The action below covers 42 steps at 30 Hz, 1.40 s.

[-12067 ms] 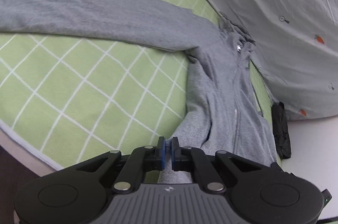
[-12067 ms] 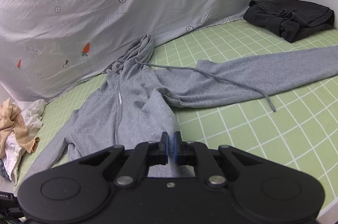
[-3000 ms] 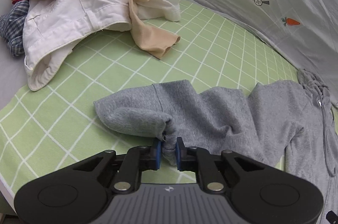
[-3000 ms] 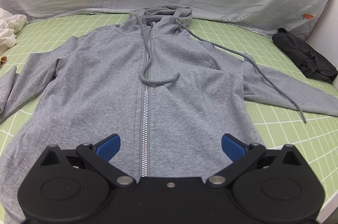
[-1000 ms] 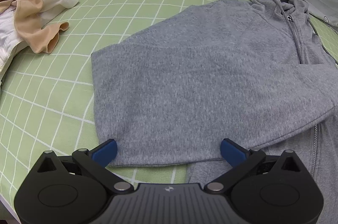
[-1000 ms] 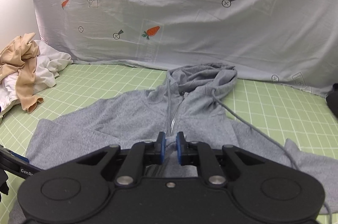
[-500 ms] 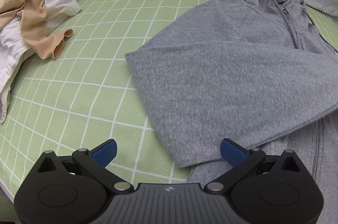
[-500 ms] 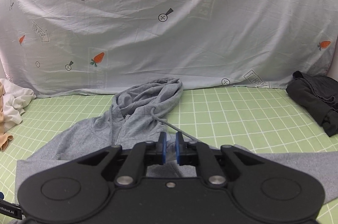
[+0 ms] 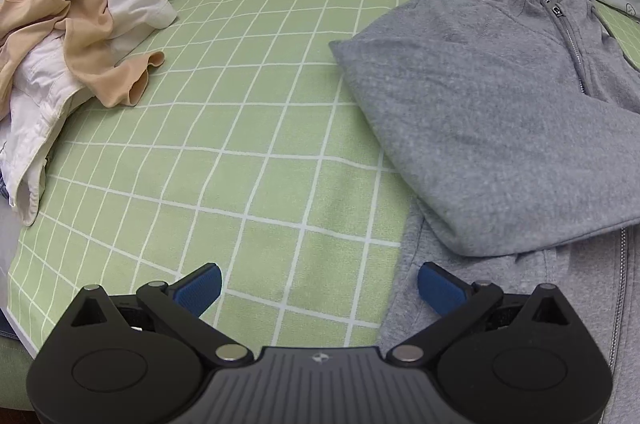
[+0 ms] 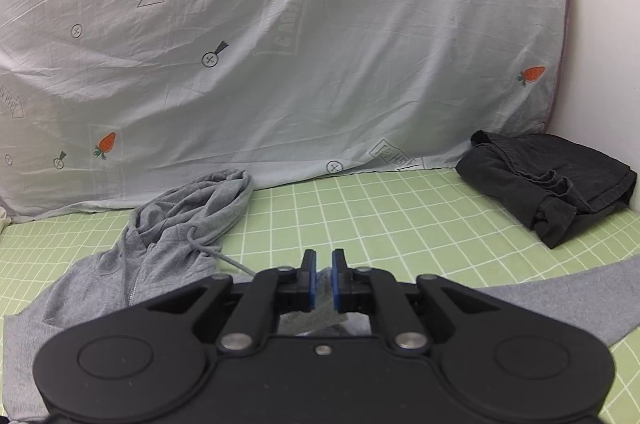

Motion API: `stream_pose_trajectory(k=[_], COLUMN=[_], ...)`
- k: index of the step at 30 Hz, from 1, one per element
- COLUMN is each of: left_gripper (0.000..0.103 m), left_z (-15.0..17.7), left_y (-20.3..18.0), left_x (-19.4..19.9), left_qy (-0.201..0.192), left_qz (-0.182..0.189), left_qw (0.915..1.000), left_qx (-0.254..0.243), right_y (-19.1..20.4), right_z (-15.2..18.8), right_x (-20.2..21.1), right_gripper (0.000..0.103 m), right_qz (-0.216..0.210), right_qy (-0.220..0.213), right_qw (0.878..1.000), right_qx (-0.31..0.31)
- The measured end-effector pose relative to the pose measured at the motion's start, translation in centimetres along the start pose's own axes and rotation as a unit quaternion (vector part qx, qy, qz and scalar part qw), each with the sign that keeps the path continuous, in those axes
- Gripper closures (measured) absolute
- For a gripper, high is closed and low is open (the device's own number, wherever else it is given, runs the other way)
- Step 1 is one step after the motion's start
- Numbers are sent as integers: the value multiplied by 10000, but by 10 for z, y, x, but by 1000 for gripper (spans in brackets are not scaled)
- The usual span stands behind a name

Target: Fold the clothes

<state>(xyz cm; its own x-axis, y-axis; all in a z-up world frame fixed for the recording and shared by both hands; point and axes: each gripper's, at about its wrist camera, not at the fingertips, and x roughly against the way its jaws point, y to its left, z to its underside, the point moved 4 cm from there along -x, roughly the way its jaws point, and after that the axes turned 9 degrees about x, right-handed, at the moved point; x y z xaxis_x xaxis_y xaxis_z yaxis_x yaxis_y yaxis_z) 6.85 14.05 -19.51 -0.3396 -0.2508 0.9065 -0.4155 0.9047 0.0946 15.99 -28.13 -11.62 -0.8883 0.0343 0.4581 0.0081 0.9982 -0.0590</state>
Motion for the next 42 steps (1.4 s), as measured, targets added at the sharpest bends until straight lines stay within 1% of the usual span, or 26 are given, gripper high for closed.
stream_pose_trajectory(k=[5, 9, 11, 13, 14, 17, 18, 20, 21, 22, 23, 24, 25, 26, 28, 29, 31, 34, 37, 39, 40, 41, 42], left_gripper=[0, 0, 0, 0, 0, 0, 0, 0, 0, 0, 0, 0, 0, 0, 0, 0, 0, 0, 0, 0, 0, 0, 0], left_z=[2, 2, 2, 2, 1, -1, -3, -8, -11, -14, -18, -21, -24, -27, -33, -36, -45, -57, -66, -68, -69, -69, -69], left_y=[6, 6, 6, 5, 5, 2, 0, -3, -6, -10, -16, -21, -29, -36, -49, -56, -66, -76, -85, -90, -92, -93, -95], left_x=[-3, -4, -4, -4, -4, -2, -1, 1, 3, 5, 6, 7, 6, 5, 2, -1, -5, -9, -13, -16, -17, -18, -18], left_qy=[72, 80, 84, 87, 89, 63, 29, -71, -124, -181, -239, -298, -372, -446, -568, -630, -691, -844, -869, -907, -961, -1015, -1069], left_qz=[68, 97, 100, 89, 75, 21, 9, 67, 163, 290, 349, 408, 391, 374, 321, 302, 273, 308, 418, 426, 385, 342, 300], left_qw=[9997, 9996, 9995, 9996, 9996, 9998, 9998, 9999, 9998, 9994, 9991, 9985, 9978, 9967, 9942, 9926, 9910, 9896, 9894, 9882, 9880, 9877, 9874], left_qx=[211, 267, 277, 267, 259, 209, 180, 106, 74, 16, -87, -190, -376, -562, -851, -996, -1115, -1121, -1081, -1158, -1150, -1141, -1132], right_y=[-46, -85, -98, -110, -113, -115, -116, -115, -113, -112, -110, -109, -108, -108, -108, -109, -112, -111, -113, -113, -113, -113, -113], right_z=[-1, 5, 12, 26, 34, 57, 64, 77, 82, 85, 88, 90, 91, 92, 92, 92, 92, 90, 89, 88, 87, 87, 86], right_x=[0, 3, 1, -2, -4, -9, -11, -13, -15, -17, -20, -23, -26, -29, -35, -39, -45, -50, -55, -58, -59, -61, -61], right_gripper=[95, 95, 95, 95, 95, 93, 91, 71, 57, 52, 49, 41, 34, 30, 27, 27, 26, 23, 22, 23, 25, 29, 45], right_qz=[668, 1296, 1530, 1684, 1683, 1475, 1404, 1199, 1080, 971, 874, 829, 817, 805, 817, 825, 873, 898, 920, 917, 904, 853, 821], right_qy=[-52, -20, 88, 307, 456, 864, 999, 1205, 1283, 1344, 1410, 1480, 1507, 1535, 1580, 1627, 1714, 1726, 1747, 1751, 1750, 1748, 1729], right_qw=[9976, 9907, 9872, 9842, 9833, 9815, 9803, 9779, 9769, 9768, 9766, 9762, 9760, 9758, 9756, 9752, 9742, 9758, 9762, 9764, 9766, 9772, 9780], right_qx=[-201, -415, -430, -453, -520, -857, -969, -1218, -1326, -1354, -1370, -1348, -1339, -1331, -1289, -1252, -1181, -995, -901, -874, -861, -850, -827])
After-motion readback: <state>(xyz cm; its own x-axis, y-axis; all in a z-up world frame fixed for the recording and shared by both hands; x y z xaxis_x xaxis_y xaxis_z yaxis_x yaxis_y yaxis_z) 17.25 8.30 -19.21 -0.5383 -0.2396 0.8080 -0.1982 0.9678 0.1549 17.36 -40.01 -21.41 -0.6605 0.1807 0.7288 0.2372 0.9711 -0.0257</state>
